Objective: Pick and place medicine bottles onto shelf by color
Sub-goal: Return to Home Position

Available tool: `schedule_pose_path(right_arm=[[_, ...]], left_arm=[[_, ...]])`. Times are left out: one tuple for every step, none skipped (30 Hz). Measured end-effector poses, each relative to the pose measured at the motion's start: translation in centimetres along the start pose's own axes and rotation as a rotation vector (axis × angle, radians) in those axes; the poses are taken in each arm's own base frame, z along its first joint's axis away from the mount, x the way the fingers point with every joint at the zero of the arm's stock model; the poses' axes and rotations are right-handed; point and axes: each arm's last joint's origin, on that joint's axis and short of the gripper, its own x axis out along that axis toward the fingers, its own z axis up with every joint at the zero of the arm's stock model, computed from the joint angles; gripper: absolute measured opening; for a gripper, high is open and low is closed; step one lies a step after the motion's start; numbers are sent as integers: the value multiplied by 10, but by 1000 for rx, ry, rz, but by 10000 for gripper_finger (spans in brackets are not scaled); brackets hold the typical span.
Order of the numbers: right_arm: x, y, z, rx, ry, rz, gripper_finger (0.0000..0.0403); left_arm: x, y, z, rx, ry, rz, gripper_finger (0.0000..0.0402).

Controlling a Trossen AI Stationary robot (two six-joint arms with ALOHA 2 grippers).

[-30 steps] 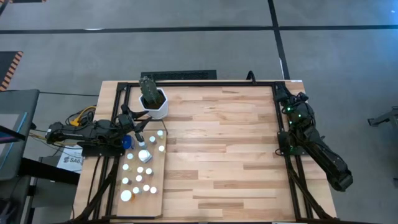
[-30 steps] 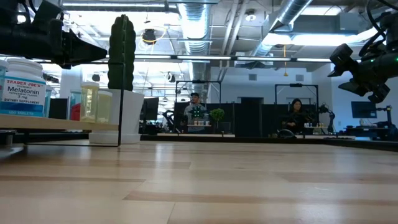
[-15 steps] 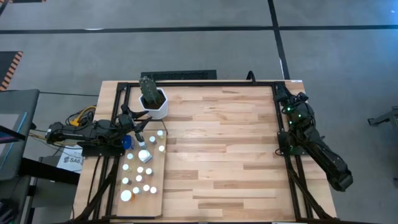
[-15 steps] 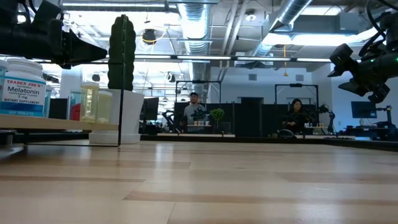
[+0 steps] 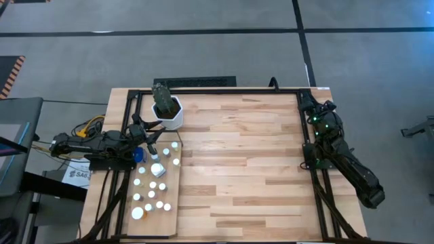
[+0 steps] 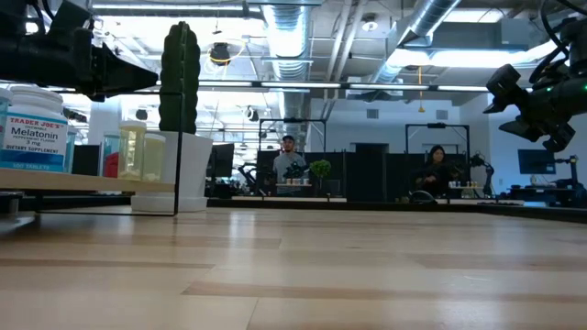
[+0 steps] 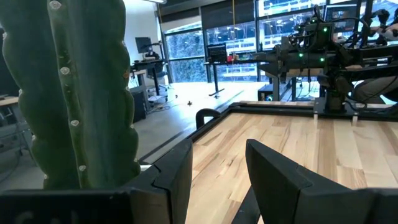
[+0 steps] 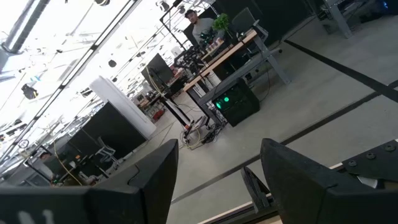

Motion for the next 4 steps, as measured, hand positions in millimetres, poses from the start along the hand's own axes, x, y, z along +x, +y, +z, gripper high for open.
schedule_pose_path(right_arm=[[0,0,0,0,1,0,249],[0,0,0,0,0,0,249],[0,0,0,0,0,0,249],[0,0,0,0,0,0,249]], left_arm=[[0,0,0,0,0,0,135],[0,0,0,0,0,0,135],[0,0,0,0,0,0,135],[0,0,0,0,0,0,135]])
